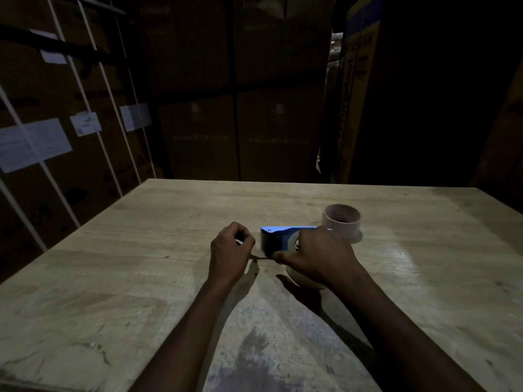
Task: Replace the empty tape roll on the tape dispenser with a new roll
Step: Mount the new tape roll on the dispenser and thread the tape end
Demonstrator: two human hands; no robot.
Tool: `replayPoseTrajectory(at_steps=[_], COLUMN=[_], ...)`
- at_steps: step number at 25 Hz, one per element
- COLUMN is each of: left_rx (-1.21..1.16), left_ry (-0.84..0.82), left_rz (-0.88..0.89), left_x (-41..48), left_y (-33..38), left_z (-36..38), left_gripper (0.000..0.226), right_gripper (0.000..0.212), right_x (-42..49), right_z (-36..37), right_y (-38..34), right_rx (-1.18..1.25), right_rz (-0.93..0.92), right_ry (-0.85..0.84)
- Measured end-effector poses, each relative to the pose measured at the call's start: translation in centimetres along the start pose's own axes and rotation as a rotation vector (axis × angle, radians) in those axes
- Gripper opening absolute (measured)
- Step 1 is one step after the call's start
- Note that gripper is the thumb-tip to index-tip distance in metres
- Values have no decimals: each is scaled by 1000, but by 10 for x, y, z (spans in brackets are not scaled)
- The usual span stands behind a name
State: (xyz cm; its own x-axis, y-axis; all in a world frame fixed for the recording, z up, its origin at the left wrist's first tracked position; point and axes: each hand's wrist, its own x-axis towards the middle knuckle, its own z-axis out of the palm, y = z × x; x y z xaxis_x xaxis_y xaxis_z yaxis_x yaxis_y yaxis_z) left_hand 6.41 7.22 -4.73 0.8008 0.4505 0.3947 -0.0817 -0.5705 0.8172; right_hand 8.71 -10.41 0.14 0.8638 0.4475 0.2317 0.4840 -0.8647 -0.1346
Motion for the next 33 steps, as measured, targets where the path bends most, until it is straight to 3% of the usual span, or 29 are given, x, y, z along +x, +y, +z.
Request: replayPoseTrajectory(at_steps=[5, 11, 21, 25, 33], left_rx=[12, -19, -58, -62, -69], left_ry=[-9, -7, -60, -51, -52], left_rz=[-15, -36, -34, -43, -42], left_x=[7, 13, 8, 10, 11], left_y=[-1, 0, -1, -3, -5], left_z=[8, 8, 6, 7, 10], left_gripper=[14, 16, 11, 11, 11], right_gripper=[50, 28, 41, 21, 19], right_x=[3, 1, -2, -3, -1], right_z=[-2, 2, 0, -5, -4], right_y=[0, 2, 2, 0, -1], right_rx=[-63, -75, -4, -7, 10], right_rz=[-18, -69, -37, -64, -44], right_ry=[14, 78, 53, 51, 67])
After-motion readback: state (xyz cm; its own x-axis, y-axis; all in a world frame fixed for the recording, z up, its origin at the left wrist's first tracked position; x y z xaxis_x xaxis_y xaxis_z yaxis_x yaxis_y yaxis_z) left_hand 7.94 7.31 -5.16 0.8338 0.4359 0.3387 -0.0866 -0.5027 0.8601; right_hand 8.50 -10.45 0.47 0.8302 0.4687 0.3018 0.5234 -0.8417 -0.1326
